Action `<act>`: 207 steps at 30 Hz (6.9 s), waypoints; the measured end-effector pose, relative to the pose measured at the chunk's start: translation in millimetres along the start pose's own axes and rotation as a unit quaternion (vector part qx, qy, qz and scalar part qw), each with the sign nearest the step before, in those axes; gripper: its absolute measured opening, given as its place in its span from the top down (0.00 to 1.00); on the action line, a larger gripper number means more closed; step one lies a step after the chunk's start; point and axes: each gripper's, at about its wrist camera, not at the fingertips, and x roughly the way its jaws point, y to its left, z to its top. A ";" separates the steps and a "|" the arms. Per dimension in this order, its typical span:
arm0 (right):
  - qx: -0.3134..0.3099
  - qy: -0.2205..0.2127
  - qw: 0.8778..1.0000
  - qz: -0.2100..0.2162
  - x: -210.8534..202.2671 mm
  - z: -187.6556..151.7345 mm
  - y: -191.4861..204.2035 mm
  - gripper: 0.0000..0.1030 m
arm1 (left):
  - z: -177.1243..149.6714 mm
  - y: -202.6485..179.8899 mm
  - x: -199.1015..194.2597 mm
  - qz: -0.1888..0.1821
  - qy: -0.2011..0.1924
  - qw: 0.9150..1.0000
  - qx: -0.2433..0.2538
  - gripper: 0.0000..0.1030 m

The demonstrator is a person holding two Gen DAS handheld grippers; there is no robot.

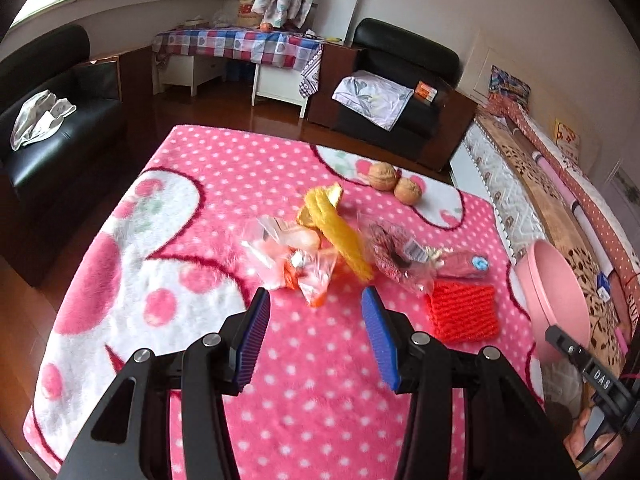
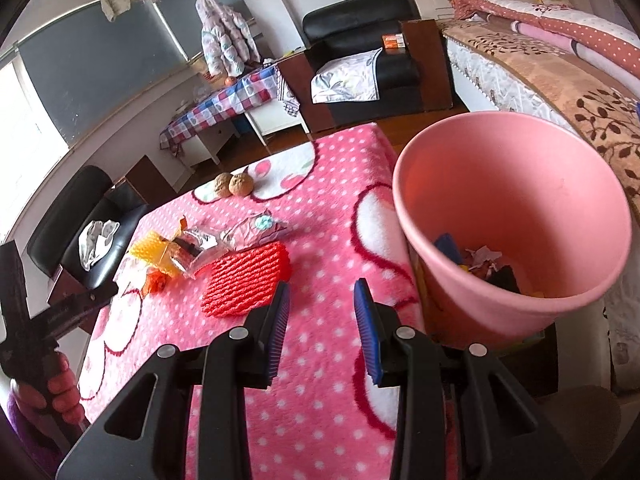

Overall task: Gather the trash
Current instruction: 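Move both open tools back over the remaining trash on the table, then grasp the yellow foam mesh sleeve with the left tool while the right tool grasps the clear barcode wrapper, then carry the yellow mesh sleeve and clear wrapper over the pink bucket, then open both tools to drop the held items into the pink bucket, then move both open tools back over the remaining trash on the table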

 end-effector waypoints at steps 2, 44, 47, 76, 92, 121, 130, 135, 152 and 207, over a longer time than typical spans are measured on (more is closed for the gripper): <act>-0.004 0.004 1.000 0.000 2.9 -1.4 3.9 0.67 | 6.1 -0.8 0.8 -0.005 -0.007 1.000 0.001 0.54; -0.251 0.072 0.962 0.080 90.6 6.7 167.0 0.67 | 39.3 51.5 3.3 -0.072 -0.040 0.995 -0.048 0.92; -0.275 0.088 0.954 0.077 104.9 6.4 183.2 0.67 | 36.8 60.2 -4.9 -0.079 -0.040 0.995 -0.055 0.92; -0.216 0.061 0.970 0.097 95.0 8.5 186.3 0.87 | 23.0 87.5 -26.4 -0.087 -0.039 0.992 -0.078 0.92; -0.168 0.016 0.976 0.138 31.1 18.0 168.1 0.87 | 25.6 40.6 -40.1 -0.100 -0.047 0.993 -0.032 0.92; 0.013 -0.119 0.992 0.047 -56.1 46.7 -21.6 0.87 | 25.2 -144.4 -31.7 -0.167 -0.037 0.979 0.108 0.92; 0.064 -0.139 0.988 0.019 -57.7 49.0 -79.9 0.87 | 24.2 -200.5 -24.1 -0.176 -0.035 0.972 0.152 0.92; 0.085 -0.142 0.986 0.011 -53.4 48.7 -101.8 0.87 | 26.2 -226.6 -17.2 -0.180 -0.035 0.968 0.168 0.92; 0.112 -0.140 0.984 0.007 -46.9 45.0 -134.4 0.87 | 15.3 -313.2 26.1 -0.183 -0.038 0.954 0.233 0.92; 0.100 -0.126 0.987 -0.002 -58.1 37.3 -116.6 0.59 | 4.1 -279.1 9.7 -0.166 -0.033 0.963 0.212 0.50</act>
